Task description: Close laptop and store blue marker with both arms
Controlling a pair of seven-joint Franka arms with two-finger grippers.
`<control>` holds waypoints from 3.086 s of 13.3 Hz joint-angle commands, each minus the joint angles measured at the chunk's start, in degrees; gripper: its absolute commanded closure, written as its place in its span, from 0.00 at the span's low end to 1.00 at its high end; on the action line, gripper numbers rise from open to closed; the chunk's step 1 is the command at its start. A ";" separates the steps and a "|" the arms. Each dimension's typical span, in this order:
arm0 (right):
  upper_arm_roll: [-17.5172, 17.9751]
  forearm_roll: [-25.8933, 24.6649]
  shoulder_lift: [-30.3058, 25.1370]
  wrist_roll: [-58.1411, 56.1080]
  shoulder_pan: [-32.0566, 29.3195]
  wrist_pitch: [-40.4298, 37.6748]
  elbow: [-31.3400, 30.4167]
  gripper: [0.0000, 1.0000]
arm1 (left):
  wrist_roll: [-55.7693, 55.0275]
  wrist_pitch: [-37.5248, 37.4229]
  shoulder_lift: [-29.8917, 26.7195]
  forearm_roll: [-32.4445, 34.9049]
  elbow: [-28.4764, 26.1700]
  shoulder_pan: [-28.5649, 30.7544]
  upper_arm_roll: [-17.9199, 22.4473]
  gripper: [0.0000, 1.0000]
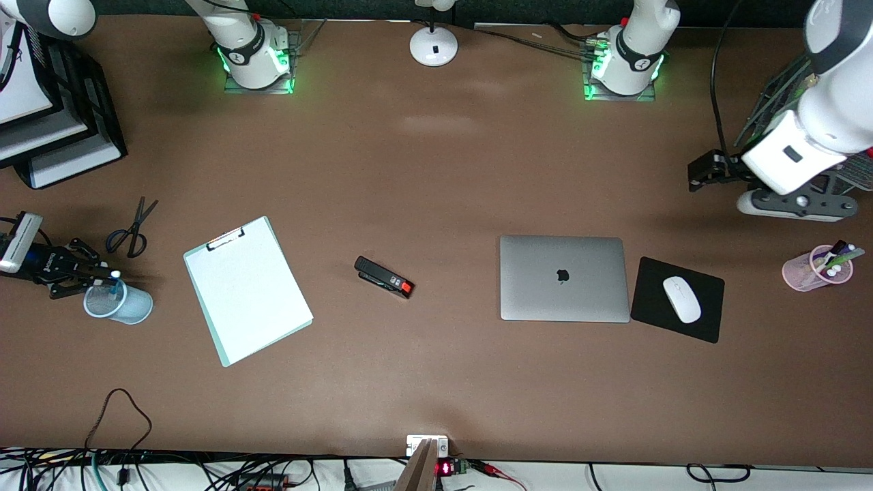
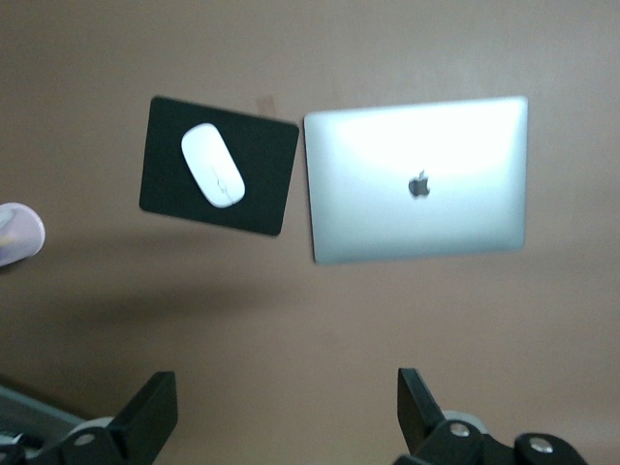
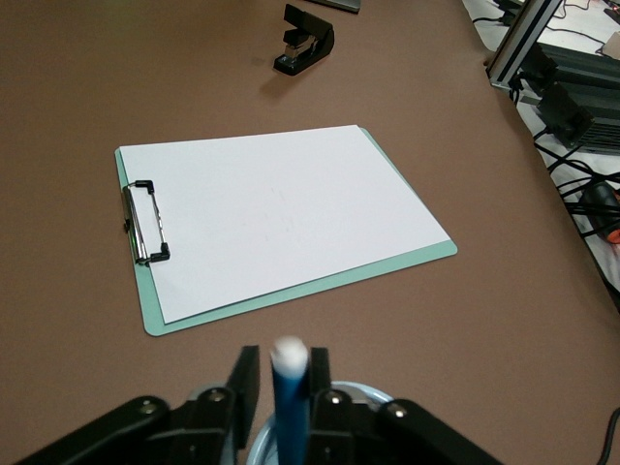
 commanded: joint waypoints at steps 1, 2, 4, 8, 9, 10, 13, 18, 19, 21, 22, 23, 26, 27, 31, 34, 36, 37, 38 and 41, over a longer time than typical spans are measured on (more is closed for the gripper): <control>0.57 0.96 -0.15 5.93 -1.25 -1.61 1.48 0.00 | -0.07 6.93 -5.65 -1.03 -9.18 -0.89 1.44 0.00; 0.57 0.87 -0.67 7.34 -1.34 -1.79 1.48 0.00 | -0.16 7.02 -5.56 -1.03 -9.19 -0.11 1.36 0.00; 0.57 0.52 -2.43 11.72 -1.17 -2.32 1.30 0.00 | -0.08 6.85 -5.56 -0.86 -9.10 2.01 0.04 0.00; 0.66 -3.86 -10.50 29.89 1.99 -1.62 -2.81 0.00 | 0.63 6.23 -4.86 -0.85 -8.31 2.01 0.04 0.00; 0.66 -5.18 -12.78 35.43 3.21 -1.53 -4.22 0.00 | 0.63 5.80 -4.25 -0.85 -6.92 2.01 0.04 0.00; 0.66 -7.02 -14.46 40.88 4.53 -1.53 -4.67 0.00 | 0.63 4.84 -3.89 -0.85 -6.38 2.01 0.04 0.00; 0.66 -14.14 -18.42 57.49 8.05 -1.61 -6.86 0.00 | 0.63 4.65 -3.89 -0.85 -5.94 2.01 -0.05 0.00; 0.66 -26.17 -26.33 94.73 17.18 -1.61 -10.56 0.00 | 0.80 4.65 -3.80 -0.85 -5.49 1.92 -0.14 0.00; 0.66 -28.20 -27.65 101.25 19.03 -1.96 -11.00 0.00 | 0.72 4.56 -3.80 -0.85 -5.49 1.92 -0.23 0.00; 0.66 -29.71 -29.59 110.24 21.15 -2.23 -12.84 0.00 | 0.72 4.56 -3.80 -0.85 -5.49 1.92 -0.23 0.00; 0.66 -29.80 -30.64 113.23 21.85 -2.23 -14.24 0.00 | 0.72 4.56 -3.89 -0.85 -5.49 1.92 -0.23 0.00; 0.66 -30.32 -31.87 117.88 22.90 -2.23 -15.56 0.00 | 0.80 4.56 -3.80 -0.85 -5.49 1.92 -0.23 0.00; 0.66 -36.55 -36.35 133.25 27.03 -2.49 -17.85 0.00 | 0.80 4.47 -3.80 -0.85 -5.49 1.84 -0.23 0.00; 0.66 -38.48 -37.75 138.00 28.52 -3.71 -17.94 0.00 | 0.80 4.39 -3.89 -0.85 -5.49 1.92 -0.14 0.00; 0.14 -45.35 -42.77 141.13 28.90 -6.62 -16.02 0.00 | 0.80 4.21 -3.89 -0.85 -5.49 1.92 -0.23 0.00; -2.14 -45.89 -43.66 142.35 28.10 -11.97 -12.76 0.00 | 0.80 4.12 -3.89 -0.85 -5.49 1.92 -0.23 0.00; -3.99 -45.45 -44.01 142.44 29.32 -8.41 -13.46 0.00 | 0.80 4.04 -3.89 -0.85 -5.49 1.84 -0.23 0.00; -3.82 -45.53 -45.14 142.36 29.42 -6.90 -15.03 0.00 | 0.89 4.04 -3.89 -0.85 -5.49 1.92 -0.23 0.00; -3.73 -45.97 -46.80 142.18 29.42 -6.02 -16.96 0.00 | 0.89 4.04 -3.89 -0.85 -5.49 1.92 -0.23 0.00; -3.56 -46.06 -48.84 142.35 29.42 -6.09 -19.09 0.00 | 0.89 3.77 -3.89 -0.85 -5.49 1.84 -0.23 0.00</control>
